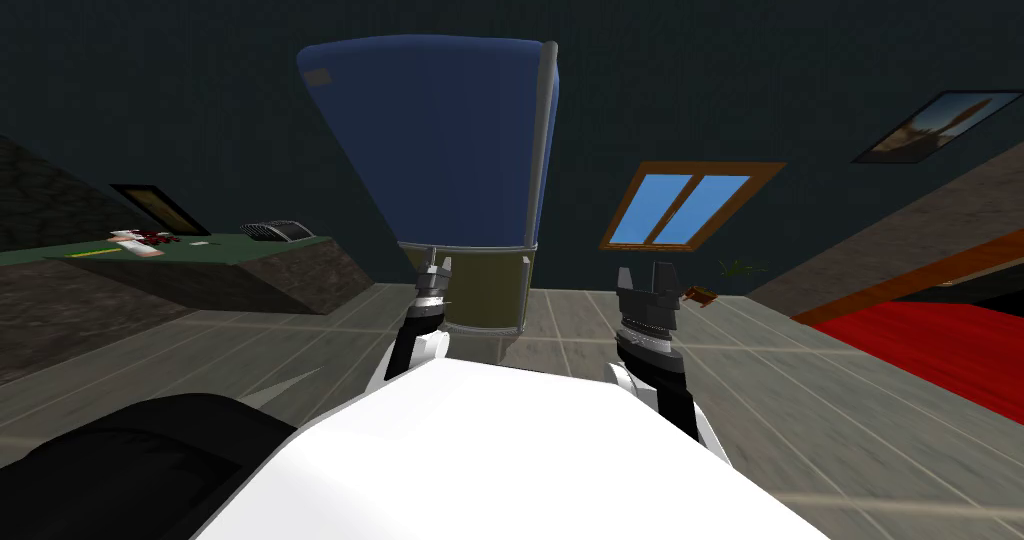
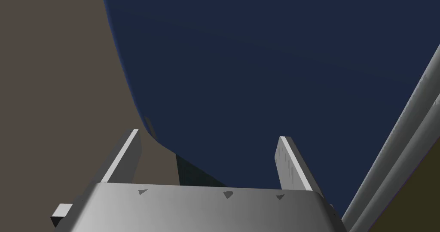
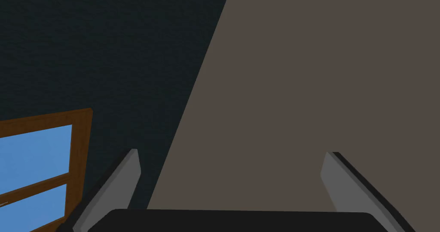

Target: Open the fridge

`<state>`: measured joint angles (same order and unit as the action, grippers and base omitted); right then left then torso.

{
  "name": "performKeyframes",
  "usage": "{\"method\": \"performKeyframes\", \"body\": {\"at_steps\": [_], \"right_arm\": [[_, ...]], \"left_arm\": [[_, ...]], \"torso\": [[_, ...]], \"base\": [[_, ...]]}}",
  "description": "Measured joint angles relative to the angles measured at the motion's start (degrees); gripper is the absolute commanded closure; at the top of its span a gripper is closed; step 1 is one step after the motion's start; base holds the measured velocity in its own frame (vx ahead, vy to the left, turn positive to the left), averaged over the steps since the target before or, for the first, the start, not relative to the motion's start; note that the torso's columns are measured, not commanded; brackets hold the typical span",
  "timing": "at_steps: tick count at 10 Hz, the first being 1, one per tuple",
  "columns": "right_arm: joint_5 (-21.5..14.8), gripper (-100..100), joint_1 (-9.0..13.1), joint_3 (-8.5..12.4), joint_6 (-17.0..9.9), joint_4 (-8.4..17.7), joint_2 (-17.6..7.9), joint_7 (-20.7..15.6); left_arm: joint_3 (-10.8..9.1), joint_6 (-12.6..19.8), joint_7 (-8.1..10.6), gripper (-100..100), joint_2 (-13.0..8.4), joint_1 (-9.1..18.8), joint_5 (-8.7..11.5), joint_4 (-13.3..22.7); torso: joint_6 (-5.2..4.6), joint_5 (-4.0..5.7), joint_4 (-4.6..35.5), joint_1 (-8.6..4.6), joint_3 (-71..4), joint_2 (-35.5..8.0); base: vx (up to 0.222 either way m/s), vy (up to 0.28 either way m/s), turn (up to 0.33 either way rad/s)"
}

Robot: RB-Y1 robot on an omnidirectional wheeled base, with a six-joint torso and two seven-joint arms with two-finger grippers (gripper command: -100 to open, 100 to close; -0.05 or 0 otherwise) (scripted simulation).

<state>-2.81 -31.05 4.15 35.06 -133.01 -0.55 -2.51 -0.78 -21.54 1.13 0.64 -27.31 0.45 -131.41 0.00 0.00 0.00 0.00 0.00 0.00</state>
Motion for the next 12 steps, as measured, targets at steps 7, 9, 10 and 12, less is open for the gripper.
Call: {"method": "performKeyframes", "body": {"at_steps": [7, 9, 10, 12], "right_arm": [[0.0, 0, 0.0, 0.0, 0.0, -0.02, 0.0, 0.0], [0.0, 0, 0.0, 0.0, 0.01, -0.02, 0.0, 0.0], [0.0, 0, 0.0, 0.0, 0.01, -0.02, 0.0, 0.0], [0.0, 0, 0.0, 0.0, 0.0, 0.01, 0.0, 0.0]], "left_arm": [[0.0, -0.01, 0.0, 0, 0.0, 0.0, 0.0, -0.01], [0.0, -0.01, 0.0, 0, 0.0, 0.0, 0.0, -0.02], [0.0, -0.01, 0.0, -100, 0.0, 0.0, 0.0, -0.02], [-0.73, 0.34, -0.12, -100, -2.99, -0.56, 0.38, 0.17]], "torso": [[0.0, 0.0, 26.91, 0.0, -53.81, -26.93], [0.0, 0.0, 35.37, 0.0, -70.73, -35.39], [0.0, 0.0, 39.6, 0.0, -79.19, -39.62], [0.0, 0.02, 42.05, -0.06, -84.25, -42.09]], "base": [[0.0, 0.0, 0.0], [0.0, 0.0, 0.0], [0.006, -0.015, -0.041], [0.0, -0.04, -0.065]]}}
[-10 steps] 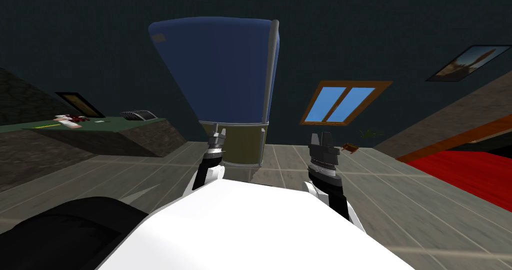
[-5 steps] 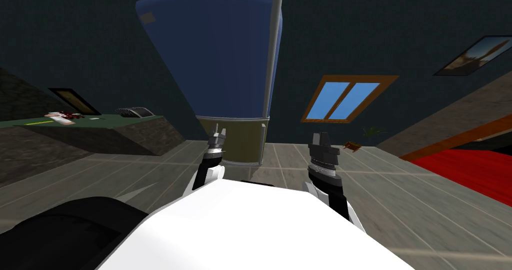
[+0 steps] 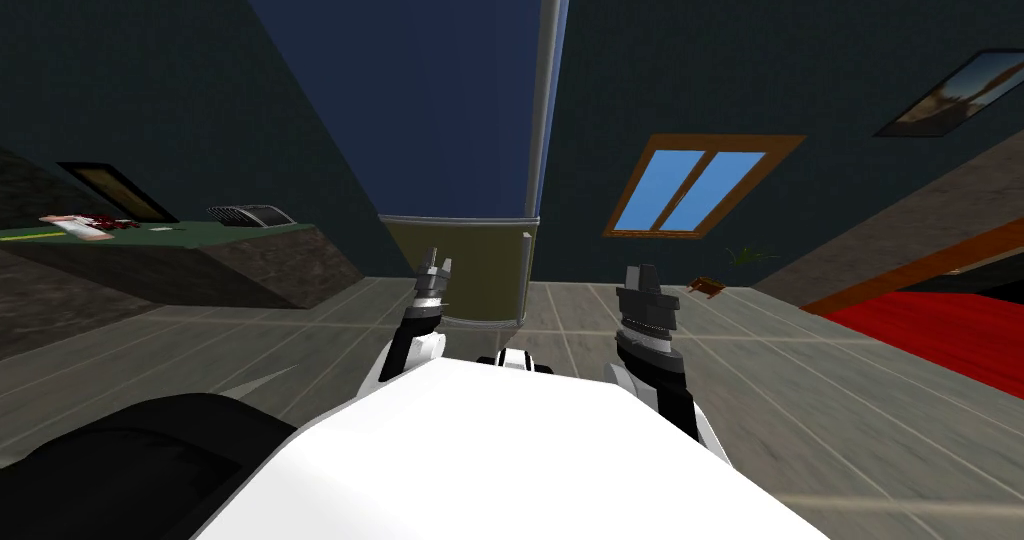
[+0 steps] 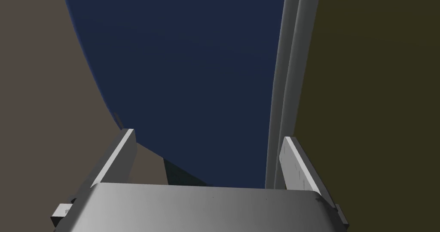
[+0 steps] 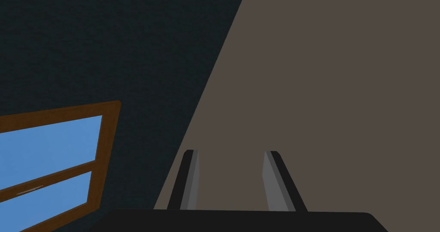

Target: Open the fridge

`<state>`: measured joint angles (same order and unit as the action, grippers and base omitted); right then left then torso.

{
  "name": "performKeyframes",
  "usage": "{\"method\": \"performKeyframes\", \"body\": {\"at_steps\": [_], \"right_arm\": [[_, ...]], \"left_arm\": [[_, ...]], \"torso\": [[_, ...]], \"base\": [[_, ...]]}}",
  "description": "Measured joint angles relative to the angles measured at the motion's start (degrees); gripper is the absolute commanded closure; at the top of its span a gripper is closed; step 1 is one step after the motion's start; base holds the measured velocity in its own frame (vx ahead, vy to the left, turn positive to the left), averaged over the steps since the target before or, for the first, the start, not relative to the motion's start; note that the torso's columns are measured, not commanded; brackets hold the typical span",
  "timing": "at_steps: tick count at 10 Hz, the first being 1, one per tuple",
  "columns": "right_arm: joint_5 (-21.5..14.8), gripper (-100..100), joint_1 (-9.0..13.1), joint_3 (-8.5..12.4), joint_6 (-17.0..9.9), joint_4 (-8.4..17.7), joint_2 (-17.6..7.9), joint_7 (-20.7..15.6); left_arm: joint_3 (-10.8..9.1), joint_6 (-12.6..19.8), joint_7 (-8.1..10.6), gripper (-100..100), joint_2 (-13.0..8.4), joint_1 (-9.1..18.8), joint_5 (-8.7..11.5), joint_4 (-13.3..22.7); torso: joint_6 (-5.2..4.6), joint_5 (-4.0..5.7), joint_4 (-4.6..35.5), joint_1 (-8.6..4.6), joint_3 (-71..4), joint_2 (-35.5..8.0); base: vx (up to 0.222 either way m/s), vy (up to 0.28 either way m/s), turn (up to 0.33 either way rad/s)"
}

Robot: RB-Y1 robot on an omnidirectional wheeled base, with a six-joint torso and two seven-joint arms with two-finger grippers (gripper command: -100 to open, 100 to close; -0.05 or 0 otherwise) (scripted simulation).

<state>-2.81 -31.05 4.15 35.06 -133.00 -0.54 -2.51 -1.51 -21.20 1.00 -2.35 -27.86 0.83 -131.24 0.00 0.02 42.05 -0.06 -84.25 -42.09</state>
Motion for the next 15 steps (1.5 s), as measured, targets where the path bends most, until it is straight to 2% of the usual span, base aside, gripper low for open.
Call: {"method": "performKeyframes", "body": {"at_steps": [5, 7, 10, 12, 13, 15], "right_arm": [[0.0, 0, 0.0, -0.01, 0.0, 0.0, 0.01, 0.0], [0.0, 0, 0.0, -0.01, 0.0, 0.0, 0.01, 0.0], [0.0, 0, 0.0, -0.01, 0.0, 0.0, 0.01, 0.0], [0.0, 0, 0.0, -0.01, 0.0, 0.0, 0.01, 0.0], [0.0, 0, -0.01, 0.0, 0.0, 0.0, 0.0, 0.0], [0.0, 0, 0.0, 0.0, 0.0, 0.0, 0.0, 0.0]], "left_arm": [[-4.6, 1.97, -0.55, -100, -7.66, -3.1, 2.34, 1.22], [-7.91, 3.08, -0.56, -100, -10.5, -4.28, 4.03, 2.19], [-12.67, 5.67, -1.1, -100, -13.54, -6.61, 6.44, 3.25], [-15.68, 6.4, -1.52, -100, -15.02, -9.39, 8.08, 3.92], [-16.73, 7.1, -1.6, -100, -15.51, -9.81, 8.55, 3.83], [-20.13, 9.13, -1.73, -100, -17.5, -10.25, 10.18, 4.9]], "torso": [[0.0, -0.01, 0.24, 0.03, -0.29, -0.23], [-0.01, -0.01, 0.22, 0.07, -0.35, -0.15], [0.0, 0.02, 0.24, -0.04, -0.3, -0.23], [0.0, 0.0, 0.25, 0.04, -0.3, -0.22], [0.03, -0.06, 0.23, 0.23, -0.31, -0.2], [-0.02, -0.02, 0.23, 0.04, -0.33, -0.18]], "base": [[0.001, -0.088, -0.112], [0.023, -0.098, -0.167], [0.019, -0.131, -0.172], [0.02, -0.11, -0.119], [0.013, -0.076, -0.071], [0.019, -0.09, -0.148]]}}
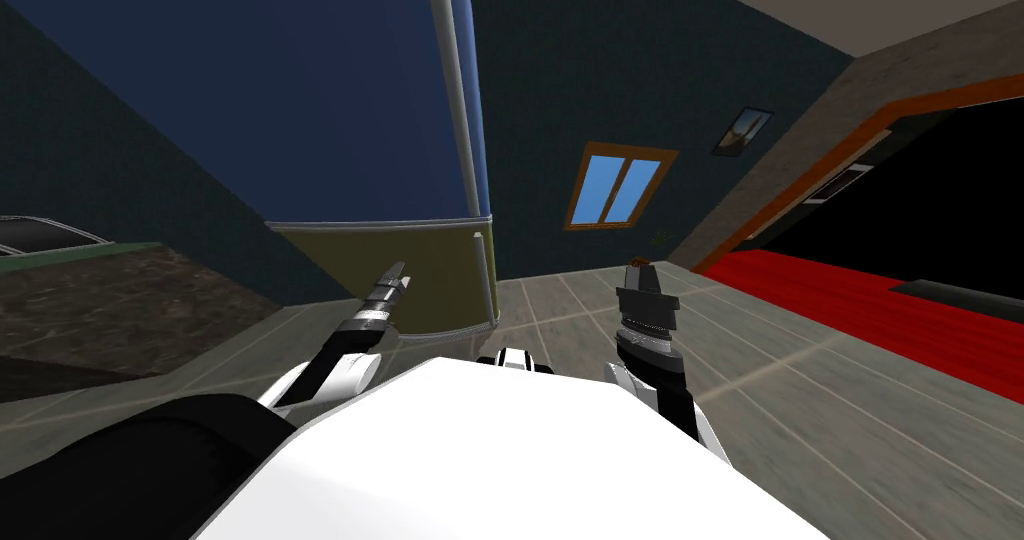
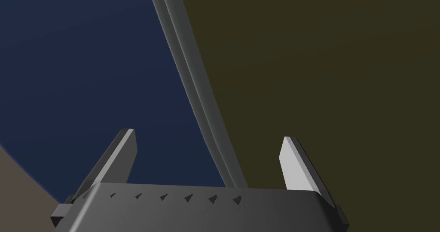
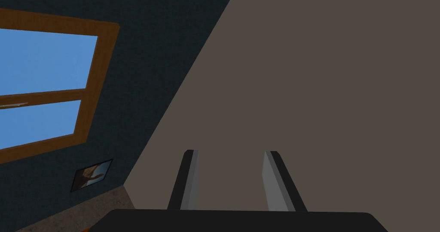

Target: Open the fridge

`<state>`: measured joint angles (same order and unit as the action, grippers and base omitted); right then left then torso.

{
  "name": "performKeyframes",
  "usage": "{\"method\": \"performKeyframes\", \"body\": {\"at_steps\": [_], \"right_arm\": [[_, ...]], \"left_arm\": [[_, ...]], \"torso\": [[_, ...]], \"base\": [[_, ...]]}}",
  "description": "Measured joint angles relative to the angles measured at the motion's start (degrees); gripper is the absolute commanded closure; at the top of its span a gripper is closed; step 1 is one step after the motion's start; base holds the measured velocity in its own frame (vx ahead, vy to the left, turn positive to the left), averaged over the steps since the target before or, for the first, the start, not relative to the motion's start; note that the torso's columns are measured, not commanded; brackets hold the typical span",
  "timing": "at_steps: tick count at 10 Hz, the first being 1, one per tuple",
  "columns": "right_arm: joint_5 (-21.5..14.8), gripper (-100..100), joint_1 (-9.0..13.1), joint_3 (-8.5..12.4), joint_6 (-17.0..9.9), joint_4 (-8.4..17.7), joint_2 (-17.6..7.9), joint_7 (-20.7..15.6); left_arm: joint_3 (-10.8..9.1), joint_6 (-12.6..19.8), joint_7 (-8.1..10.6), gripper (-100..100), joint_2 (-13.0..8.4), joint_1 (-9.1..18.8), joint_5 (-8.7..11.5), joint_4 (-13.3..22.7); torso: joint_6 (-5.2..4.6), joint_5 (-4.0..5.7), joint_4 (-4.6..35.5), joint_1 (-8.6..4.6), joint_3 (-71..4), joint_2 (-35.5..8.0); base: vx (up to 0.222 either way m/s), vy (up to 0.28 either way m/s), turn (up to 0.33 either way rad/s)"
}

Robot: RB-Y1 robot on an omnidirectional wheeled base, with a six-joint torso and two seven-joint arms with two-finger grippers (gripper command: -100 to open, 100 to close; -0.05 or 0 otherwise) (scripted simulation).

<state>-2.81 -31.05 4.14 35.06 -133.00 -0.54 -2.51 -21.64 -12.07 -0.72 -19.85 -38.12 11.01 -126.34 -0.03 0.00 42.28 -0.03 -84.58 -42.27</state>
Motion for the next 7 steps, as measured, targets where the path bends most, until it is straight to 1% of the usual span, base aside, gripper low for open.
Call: {"method": "performKeyframes", "body": {"at_steps": [1, 2, 3, 4, 6, 7], "right_arm": [[0.0, 0, -0.01, 0.01, 0.0, 0.0, 0.0, 0.0], [0.0, 0, 0.0, 0.0, 0.0, 0.0, 0.0, 0.0], [0.0, 0, 0.0, 0.0, 0.0, 0.0, 0.0, 0.0], [0.0, 0, 0.0, 0.0, 0.0, 0.0, 0.0, 0.0], [0.0, 0, -0.01, 0.0, 0.0, -0.01, 0.0, 0.0], [0.0, 0, 0.0, 0.0, 0.0, 0.0, 0.0, 0.0]], "left_arm": [[-0.76, -0.01, -0.11, -100, -0.31, -1.12, 0.41, 0.17], [-2.03, -0.09, -0.15, -100, -0.96, -2.31, 1.08, 0.5], [-4.03, 0.2, 0.0, -100, -2.26, -3.84, 2.24, 0.95], [-5.78, 0.8, -0.13, -100, -3.1, -5.32, 3.17, 1.15], [-8.35, 1.93, -0.69, -100, -4.66, -6.61, 4.45, 2.36], [-9.92, 2.85, -0.84, -100, -5.43, -7.3, 5.14, 2.31]], "torso": [[0.06, 0.01, 0.0, 0.06, 0.01, -0.01], [0.02, -0.01, 0.0, 0.06, 0.0, 0.0], [0.02, 0.02, 0.0, -0.05, -0.01, 0.0], [0.02, 0.05, 0.0, -0.12, -0.01, 0.01], [0.06, 0.01, 0.01, 0.05, 0.01, -0.02], [0.01, -0.03, 0.03, 0.16, 0.06, -0.1]], "base": [[0.027, -0.068, -0.113], [0.032, -0.102, -0.193], [0.037, -0.127, -0.205], [0.046, -0.158, -0.2], [0.026, -0.109, -0.092], [0.016, -0.111, -0.206]]}}
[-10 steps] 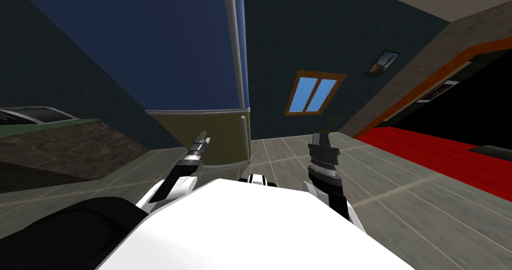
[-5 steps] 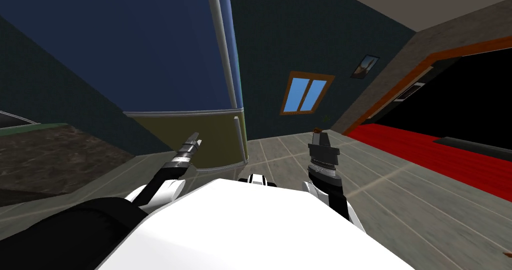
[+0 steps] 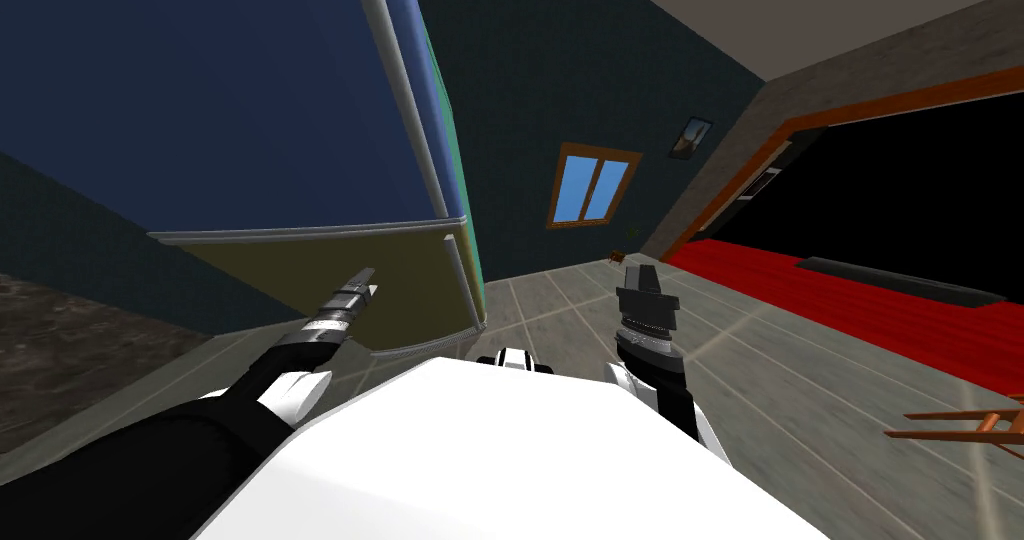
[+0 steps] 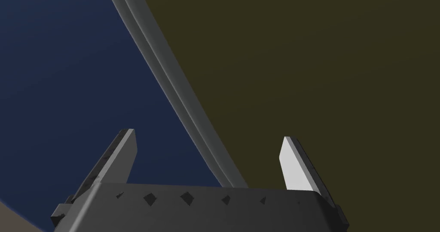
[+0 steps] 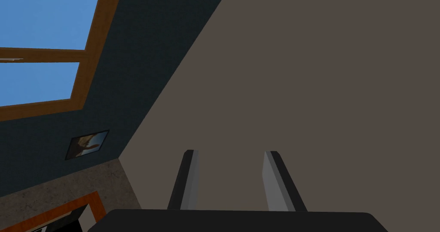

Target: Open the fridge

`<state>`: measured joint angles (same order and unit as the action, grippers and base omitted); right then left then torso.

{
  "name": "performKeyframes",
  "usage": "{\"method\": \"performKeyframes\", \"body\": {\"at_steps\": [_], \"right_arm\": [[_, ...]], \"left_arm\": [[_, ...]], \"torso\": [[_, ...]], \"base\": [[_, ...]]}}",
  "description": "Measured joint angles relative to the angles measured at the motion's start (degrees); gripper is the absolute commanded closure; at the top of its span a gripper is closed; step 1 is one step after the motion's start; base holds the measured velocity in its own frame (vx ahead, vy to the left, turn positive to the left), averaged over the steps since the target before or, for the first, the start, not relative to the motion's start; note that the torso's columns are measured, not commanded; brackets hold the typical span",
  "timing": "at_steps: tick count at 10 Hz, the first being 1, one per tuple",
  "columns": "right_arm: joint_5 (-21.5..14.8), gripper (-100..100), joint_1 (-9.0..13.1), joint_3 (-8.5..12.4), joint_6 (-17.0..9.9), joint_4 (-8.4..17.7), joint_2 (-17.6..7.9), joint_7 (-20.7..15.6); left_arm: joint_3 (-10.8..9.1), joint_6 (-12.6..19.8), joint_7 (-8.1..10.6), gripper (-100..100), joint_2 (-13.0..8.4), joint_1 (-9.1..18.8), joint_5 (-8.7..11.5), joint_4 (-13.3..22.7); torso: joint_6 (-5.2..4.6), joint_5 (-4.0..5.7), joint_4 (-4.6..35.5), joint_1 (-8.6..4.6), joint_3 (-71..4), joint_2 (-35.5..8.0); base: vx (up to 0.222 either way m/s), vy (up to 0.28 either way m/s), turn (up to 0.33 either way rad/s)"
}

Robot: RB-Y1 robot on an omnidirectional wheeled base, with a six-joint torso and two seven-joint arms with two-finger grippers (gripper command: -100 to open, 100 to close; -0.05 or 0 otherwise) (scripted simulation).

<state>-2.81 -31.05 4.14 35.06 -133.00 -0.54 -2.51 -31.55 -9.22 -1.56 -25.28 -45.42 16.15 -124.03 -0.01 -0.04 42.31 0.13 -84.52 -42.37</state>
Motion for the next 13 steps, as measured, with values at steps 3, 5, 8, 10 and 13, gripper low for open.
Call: {"method": "performKeyframes", "body": {"at_steps": [3, 5, 8, 10, 13], "right_arm": [[0.0, 0, 0.0, 0.0, 0.0, 0.0, 0.0, 0.0], [0.0, 0, -0.01, 0.0, 0.0, 0.0, 0.0, 0.0], [0.0, 0, -0.01, 0.0, 0.0, 0.0, 0.0, 0.0], [0.0, 0, -0.01, 0.0, 0.0, 0.0, 0.0, 0.0], [0.0, 0, 0.0, 0.0, 0.0, 0.0, 0.0, 0.0]], "left_arm": [[-4.42, 1.74, -0.14, -100, -2.81, -2.75, 2.26, 1.04], [-8.19, 2.6, -0.1, -100, -6.36, -5.25, 4.52, 3.53], [-12.7, 5.94, -0.91, -100, -9.42, -6.68, 6.44, 4.17], [-15.58, 6.69, -1.47, -100, -12.08, -8.83, 8.01, 6.42], [-19.85, 8.2, -1.58, -100, -15.9, -11.15, 10.18, 8.13]], "torso": [[0.01, 0.02, -0.03, -0.08, -0.07, 0.11], [0.0, 0.08, -0.06, -0.26, -0.12, 0.2], [0.0, 0.0, 0.0, 0.0, -0.01, 0.03], [0.02, 0.05, -0.03, -0.18, -0.06, 0.1], [-0.01, 0.04, -0.03, -0.16, -0.06, 0.1]], "base": [[0.033, -0.088, -0.129], [0.068, -0.135, -0.212], [0.048, -0.092, -0.129], [0.052, -0.098, -0.131], [0.048, -0.095, -0.159]]}}
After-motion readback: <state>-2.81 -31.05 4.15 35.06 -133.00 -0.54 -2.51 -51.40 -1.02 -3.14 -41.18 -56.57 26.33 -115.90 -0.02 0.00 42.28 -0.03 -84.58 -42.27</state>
